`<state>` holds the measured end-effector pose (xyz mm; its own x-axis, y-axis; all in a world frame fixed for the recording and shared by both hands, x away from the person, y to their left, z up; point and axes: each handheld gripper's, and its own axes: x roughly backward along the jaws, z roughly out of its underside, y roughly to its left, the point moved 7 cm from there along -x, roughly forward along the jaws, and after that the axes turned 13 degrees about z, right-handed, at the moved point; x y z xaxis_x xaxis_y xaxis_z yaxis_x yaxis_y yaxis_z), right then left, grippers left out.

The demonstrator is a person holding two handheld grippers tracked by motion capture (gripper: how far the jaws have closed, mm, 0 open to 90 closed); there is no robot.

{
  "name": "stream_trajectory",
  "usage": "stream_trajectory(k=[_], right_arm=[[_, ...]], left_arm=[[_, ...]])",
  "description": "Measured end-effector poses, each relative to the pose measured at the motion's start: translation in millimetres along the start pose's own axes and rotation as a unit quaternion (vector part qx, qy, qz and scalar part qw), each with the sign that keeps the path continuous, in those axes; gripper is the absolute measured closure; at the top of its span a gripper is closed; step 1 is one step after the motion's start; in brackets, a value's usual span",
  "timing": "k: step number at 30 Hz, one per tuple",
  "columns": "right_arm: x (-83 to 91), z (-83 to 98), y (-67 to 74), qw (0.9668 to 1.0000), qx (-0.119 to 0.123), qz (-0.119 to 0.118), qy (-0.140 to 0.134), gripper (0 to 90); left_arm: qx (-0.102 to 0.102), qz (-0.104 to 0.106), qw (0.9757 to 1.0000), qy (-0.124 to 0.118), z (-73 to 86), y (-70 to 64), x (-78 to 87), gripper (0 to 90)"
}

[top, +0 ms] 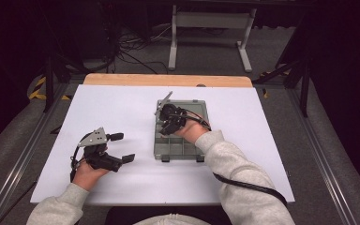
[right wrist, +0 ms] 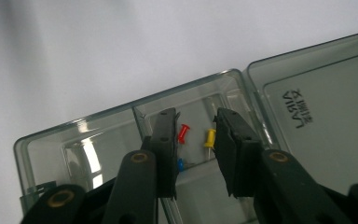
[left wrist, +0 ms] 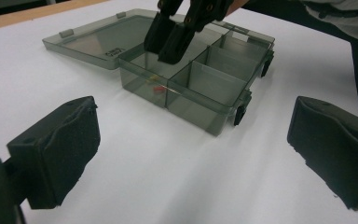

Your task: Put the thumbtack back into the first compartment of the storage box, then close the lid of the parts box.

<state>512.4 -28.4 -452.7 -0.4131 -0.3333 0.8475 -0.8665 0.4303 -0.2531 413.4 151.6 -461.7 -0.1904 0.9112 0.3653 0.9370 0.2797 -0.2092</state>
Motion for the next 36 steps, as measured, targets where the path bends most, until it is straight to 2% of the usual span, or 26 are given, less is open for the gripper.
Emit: stream_trajectory(k=[3,7,10,11,16,17,22,27,29,32,36], right_arm=[[11.7,2.9,-2.7,0.9999,-0.006,0.008,-0.014,66.1],[31.9,8.8,-5.1,0.9989,-0.017,0.017,-0.039,60.1],[49.6,16.3,-6.0,0.9974,-0.028,0.027,-0.06,56.4],[49.6,16.3,-6.0,0.9974,-0.028,0.027,-0.06,56.4],[71.2,29.5,-8.0,0.9939,-0.05,0.031,-0.093,51.6],[71.2,29.5,-8.0,0.9939,-0.05,0.031,-0.093,51.6],[86.5,44.3,-9.6,0.9895,-0.072,0.031,-0.121,45.6],[92.7,55.9,-13.1,0.9871,-0.082,0.032,-0.134,41.6],[95.6,64.1,-15.9,0.9861,-0.086,0.038,-0.137,40.1],[99.8,73.3,-19.9,0.9847,-0.095,0.043,-0.139,41.2],[105.1,84.7,-26.4,0.984,-0.1,0.049,-0.139,57.0]], left_arm=[[-0.01,0.001,0.9999,-0.005,-4.6,2.1,-3.4,1.7],[-0.01,0.006,0.9998,-0.018,-12.6,4.7,-7.9,0.9],[-0.012,0.005,0.9998,-0.017,-15.5,7.3,-10.1,1.6],[-0.012,0.005,0.9998,-0.017,-15.5,7.3,-10.1,2.2],[0.005,0.008,0.9999,0.009,-15.9,8.4,-16.0,4.1],[0.005,0.008,0.9999,0.009,-15.9,8.4,-16.0,4.4],[0.022,-0.001,0.9996,0.016,-18.2,11.6,-17.8,6.0],[0.028,-0.007,0.9994,0.021,-24.4,14.0,-18.5,8.9],[0.036,-0.004,0.9988,0.033,-26.1,14.3,-21.2,14.3],[0.033,-0.007,0.9985,0.042,-29.2,15.8,-25.7,21.0],[0.038,-0.005,0.998,0.05,-35.4,17.2,-31.9,29.6]])
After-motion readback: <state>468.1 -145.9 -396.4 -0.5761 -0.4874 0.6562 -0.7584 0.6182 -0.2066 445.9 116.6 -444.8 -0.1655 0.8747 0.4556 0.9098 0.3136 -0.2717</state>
